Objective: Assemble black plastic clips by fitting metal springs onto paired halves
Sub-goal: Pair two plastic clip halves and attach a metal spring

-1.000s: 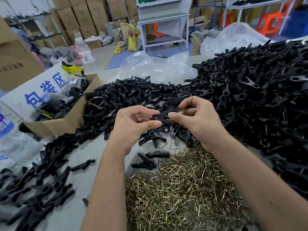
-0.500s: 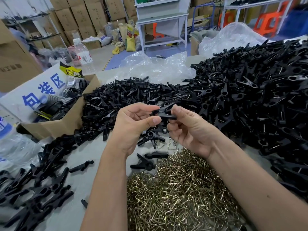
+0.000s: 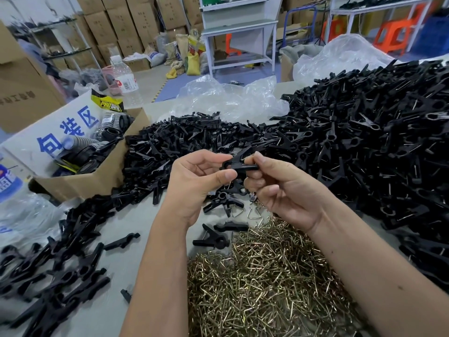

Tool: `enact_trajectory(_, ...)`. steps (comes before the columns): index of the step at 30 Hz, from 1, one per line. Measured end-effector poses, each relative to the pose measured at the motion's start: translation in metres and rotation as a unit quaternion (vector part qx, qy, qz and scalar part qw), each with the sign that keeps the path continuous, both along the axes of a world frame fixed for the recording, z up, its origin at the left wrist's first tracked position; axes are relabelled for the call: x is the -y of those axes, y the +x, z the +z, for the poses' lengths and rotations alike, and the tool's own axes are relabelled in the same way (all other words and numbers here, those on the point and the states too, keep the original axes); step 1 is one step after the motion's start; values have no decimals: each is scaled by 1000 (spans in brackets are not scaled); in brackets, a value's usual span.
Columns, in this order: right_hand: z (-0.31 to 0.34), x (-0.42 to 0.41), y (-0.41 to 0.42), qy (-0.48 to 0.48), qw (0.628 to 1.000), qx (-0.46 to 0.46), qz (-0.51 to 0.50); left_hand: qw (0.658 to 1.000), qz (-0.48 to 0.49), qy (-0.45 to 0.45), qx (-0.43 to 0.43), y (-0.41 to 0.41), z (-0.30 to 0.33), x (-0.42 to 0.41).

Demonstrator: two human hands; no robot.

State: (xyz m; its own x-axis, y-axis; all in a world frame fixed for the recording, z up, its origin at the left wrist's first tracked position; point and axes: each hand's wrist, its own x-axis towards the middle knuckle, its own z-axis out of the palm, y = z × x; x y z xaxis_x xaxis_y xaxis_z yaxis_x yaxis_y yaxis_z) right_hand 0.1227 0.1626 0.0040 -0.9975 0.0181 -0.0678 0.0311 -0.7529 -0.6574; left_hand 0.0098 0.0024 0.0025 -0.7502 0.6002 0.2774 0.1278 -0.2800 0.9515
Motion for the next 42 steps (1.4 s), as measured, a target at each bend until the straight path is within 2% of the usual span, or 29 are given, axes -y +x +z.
enact_trajectory(7,-5,2,1,3,999,15,49,999,-33,5,-3,1,3,4)
enact_trajectory(15,-8,-4,-1,-119,990,17,72,1000,-25,-10,0,4,4,-2)
enact_trajectory(22,-7,-9,1,-184,976,33,110,996,-11,-48,-71,0,5,2)
enact_trajectory(28,-6,-6,2,-153,980,21,124,998,-15,-7,-61,5,7,1)
enact_trajectory(33,-4,-9,2,-220,965,1,142,998,10,-20,-62,3,8,2)
enact_trajectory(38,-4,-14,0,-276,946,33,167,995,20,-41,-88,3,3,-2)
enact_trajectory(42,-3,-14,1,-248,959,41,131,993,34,-45,-102,2,3,-3)
